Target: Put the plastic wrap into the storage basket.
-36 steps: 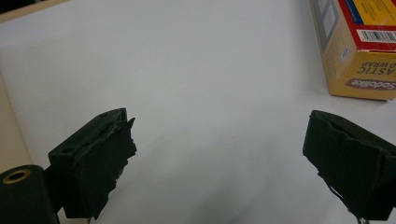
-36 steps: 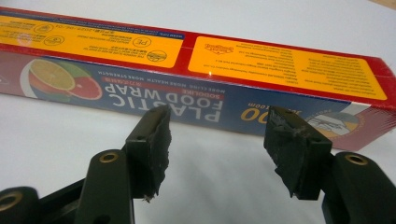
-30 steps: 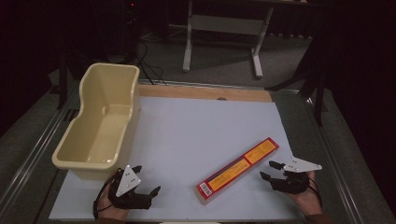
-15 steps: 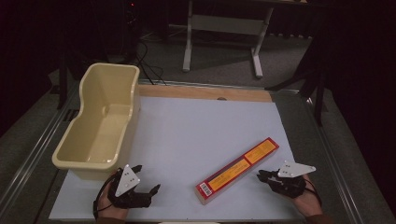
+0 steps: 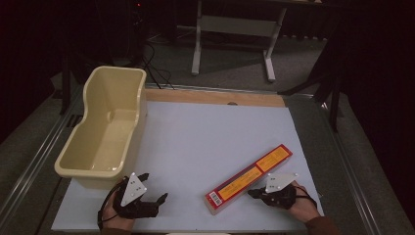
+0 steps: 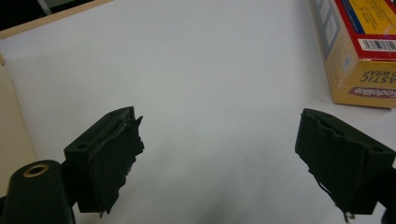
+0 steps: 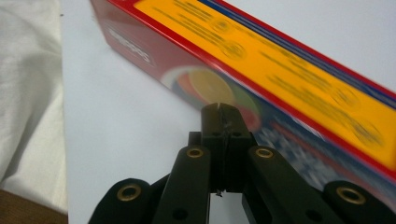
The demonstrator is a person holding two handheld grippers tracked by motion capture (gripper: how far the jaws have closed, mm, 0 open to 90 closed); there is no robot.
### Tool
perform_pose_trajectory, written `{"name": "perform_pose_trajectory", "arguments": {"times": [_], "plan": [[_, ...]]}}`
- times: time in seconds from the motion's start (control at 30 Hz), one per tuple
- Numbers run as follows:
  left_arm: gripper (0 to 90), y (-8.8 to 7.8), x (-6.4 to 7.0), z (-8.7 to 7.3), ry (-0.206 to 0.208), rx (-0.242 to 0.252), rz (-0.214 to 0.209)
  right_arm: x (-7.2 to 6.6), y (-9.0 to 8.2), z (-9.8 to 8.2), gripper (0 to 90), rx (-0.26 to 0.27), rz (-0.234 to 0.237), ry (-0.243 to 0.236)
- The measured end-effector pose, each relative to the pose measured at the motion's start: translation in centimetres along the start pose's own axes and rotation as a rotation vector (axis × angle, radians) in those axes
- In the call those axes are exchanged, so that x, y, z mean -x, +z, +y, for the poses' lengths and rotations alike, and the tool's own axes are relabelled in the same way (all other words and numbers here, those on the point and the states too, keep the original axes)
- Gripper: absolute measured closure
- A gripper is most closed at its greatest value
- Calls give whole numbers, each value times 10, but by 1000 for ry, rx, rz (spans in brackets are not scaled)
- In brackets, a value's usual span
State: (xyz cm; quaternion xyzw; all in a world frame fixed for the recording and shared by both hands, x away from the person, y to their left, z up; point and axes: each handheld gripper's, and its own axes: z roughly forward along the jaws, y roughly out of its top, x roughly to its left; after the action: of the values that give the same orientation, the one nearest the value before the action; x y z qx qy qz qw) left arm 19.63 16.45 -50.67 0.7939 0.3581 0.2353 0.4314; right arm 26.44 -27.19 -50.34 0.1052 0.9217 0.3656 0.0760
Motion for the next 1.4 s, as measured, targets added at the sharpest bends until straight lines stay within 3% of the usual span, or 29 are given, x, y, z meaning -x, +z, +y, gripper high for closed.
{"name": "perform_pose_trajectory", "arguments": {"times": [0.3,0.53,0.97,1.2,1.33,1.4], "plan": [[141,0,0,0,1,-1,0,-3,19,18,900,-39,85,-72],[145,1,0,0,5,-6,-1,1,27,26,900,-43,76,-83],[146,2,-1,0,1,-11,0,27,61,62,900,-81,-11,-80],[147,2,-1,0,0,-9,0,50,80,81,900,-99,-86,-23],[146,1,-2,0,-1,-8,0,58,79,83,885,-108,-33,-6],[147,1,-2,0,0,-8,-1,61,71,82,862,-65,20,-2]]}}
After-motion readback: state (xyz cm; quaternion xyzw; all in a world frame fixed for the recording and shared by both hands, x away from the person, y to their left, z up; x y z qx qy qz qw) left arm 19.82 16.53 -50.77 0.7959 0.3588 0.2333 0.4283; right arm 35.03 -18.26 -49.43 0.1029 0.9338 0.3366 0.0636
